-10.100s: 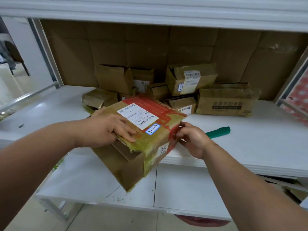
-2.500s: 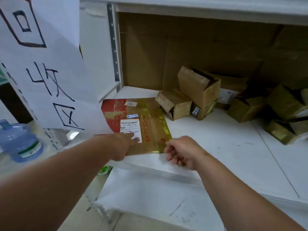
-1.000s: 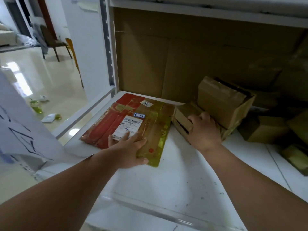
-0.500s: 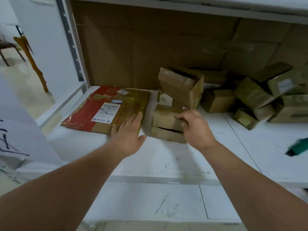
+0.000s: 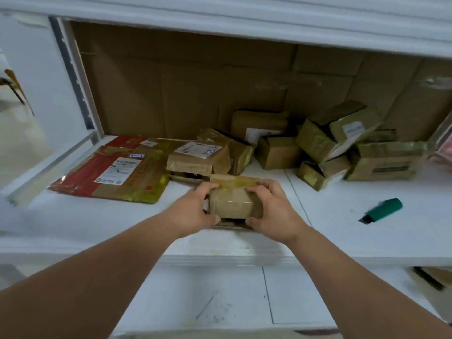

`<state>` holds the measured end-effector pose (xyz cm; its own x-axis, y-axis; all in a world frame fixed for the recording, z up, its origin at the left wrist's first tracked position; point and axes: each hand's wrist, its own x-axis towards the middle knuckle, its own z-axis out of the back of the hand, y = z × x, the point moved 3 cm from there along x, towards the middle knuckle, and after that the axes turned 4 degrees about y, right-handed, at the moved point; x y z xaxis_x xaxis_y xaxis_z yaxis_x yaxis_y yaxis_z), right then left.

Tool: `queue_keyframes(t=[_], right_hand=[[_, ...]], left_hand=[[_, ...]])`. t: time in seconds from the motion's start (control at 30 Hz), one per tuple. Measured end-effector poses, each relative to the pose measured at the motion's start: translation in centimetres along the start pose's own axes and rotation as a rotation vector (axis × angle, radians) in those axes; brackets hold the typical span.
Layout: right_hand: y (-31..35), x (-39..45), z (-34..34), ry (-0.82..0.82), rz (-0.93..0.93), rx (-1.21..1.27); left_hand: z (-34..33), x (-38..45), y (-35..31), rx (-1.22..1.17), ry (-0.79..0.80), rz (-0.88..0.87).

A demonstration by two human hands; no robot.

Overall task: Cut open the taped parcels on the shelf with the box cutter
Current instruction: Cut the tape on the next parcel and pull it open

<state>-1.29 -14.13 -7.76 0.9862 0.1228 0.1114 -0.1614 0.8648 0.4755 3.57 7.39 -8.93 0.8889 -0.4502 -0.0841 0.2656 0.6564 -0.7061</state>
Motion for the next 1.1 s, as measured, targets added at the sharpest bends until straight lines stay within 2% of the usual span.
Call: queue_keyframes(t=[0.2,0.3,0.43,0.57,0.7,0.83,1.0,1.1], right_hand=[[-5.3,-1.6,2.4,0.073,0.021,0.015],[-6.9,-1.8,3.4,0.046,0.069,0.092],[-8.6,-1.9,5.1,0.028,-0.007,0.332],[-9.7,-2.1,5.3,0.080,0.017,0.306],[-10.2,-2.1,5.1,-0.024,-0.017,0.306],[-10.1,-2.4,4.7,-0.154,-0.128,0.362],[-8.6,-2.3,3.7,-0.245,-0.243,0.146],[-8.4,-2.2,3.6,-0.267,-0.256,0.162]], left_hand=[[-4.1,1.4,-3.3,0.148,-0.148,-0.012],[-5.0,1.6,-4.5,0.189,-0.203,-0.037],[-5.2,1.6,-5.7,0.176,-0.191,-0.014],[-5.7,1.9,-7.1,0.274,-0.171,-0.007],[-5.4,2.0,-9.1,0.401,-0.106,0.001],[-4.3,2.8,-11.1,0.320,-0.248,0.034],[-4.8,4.0,-11.6,0.331,-0.361,0.028],[-5.4,4.1,-10.8,0.317,-0.327,0.029]])
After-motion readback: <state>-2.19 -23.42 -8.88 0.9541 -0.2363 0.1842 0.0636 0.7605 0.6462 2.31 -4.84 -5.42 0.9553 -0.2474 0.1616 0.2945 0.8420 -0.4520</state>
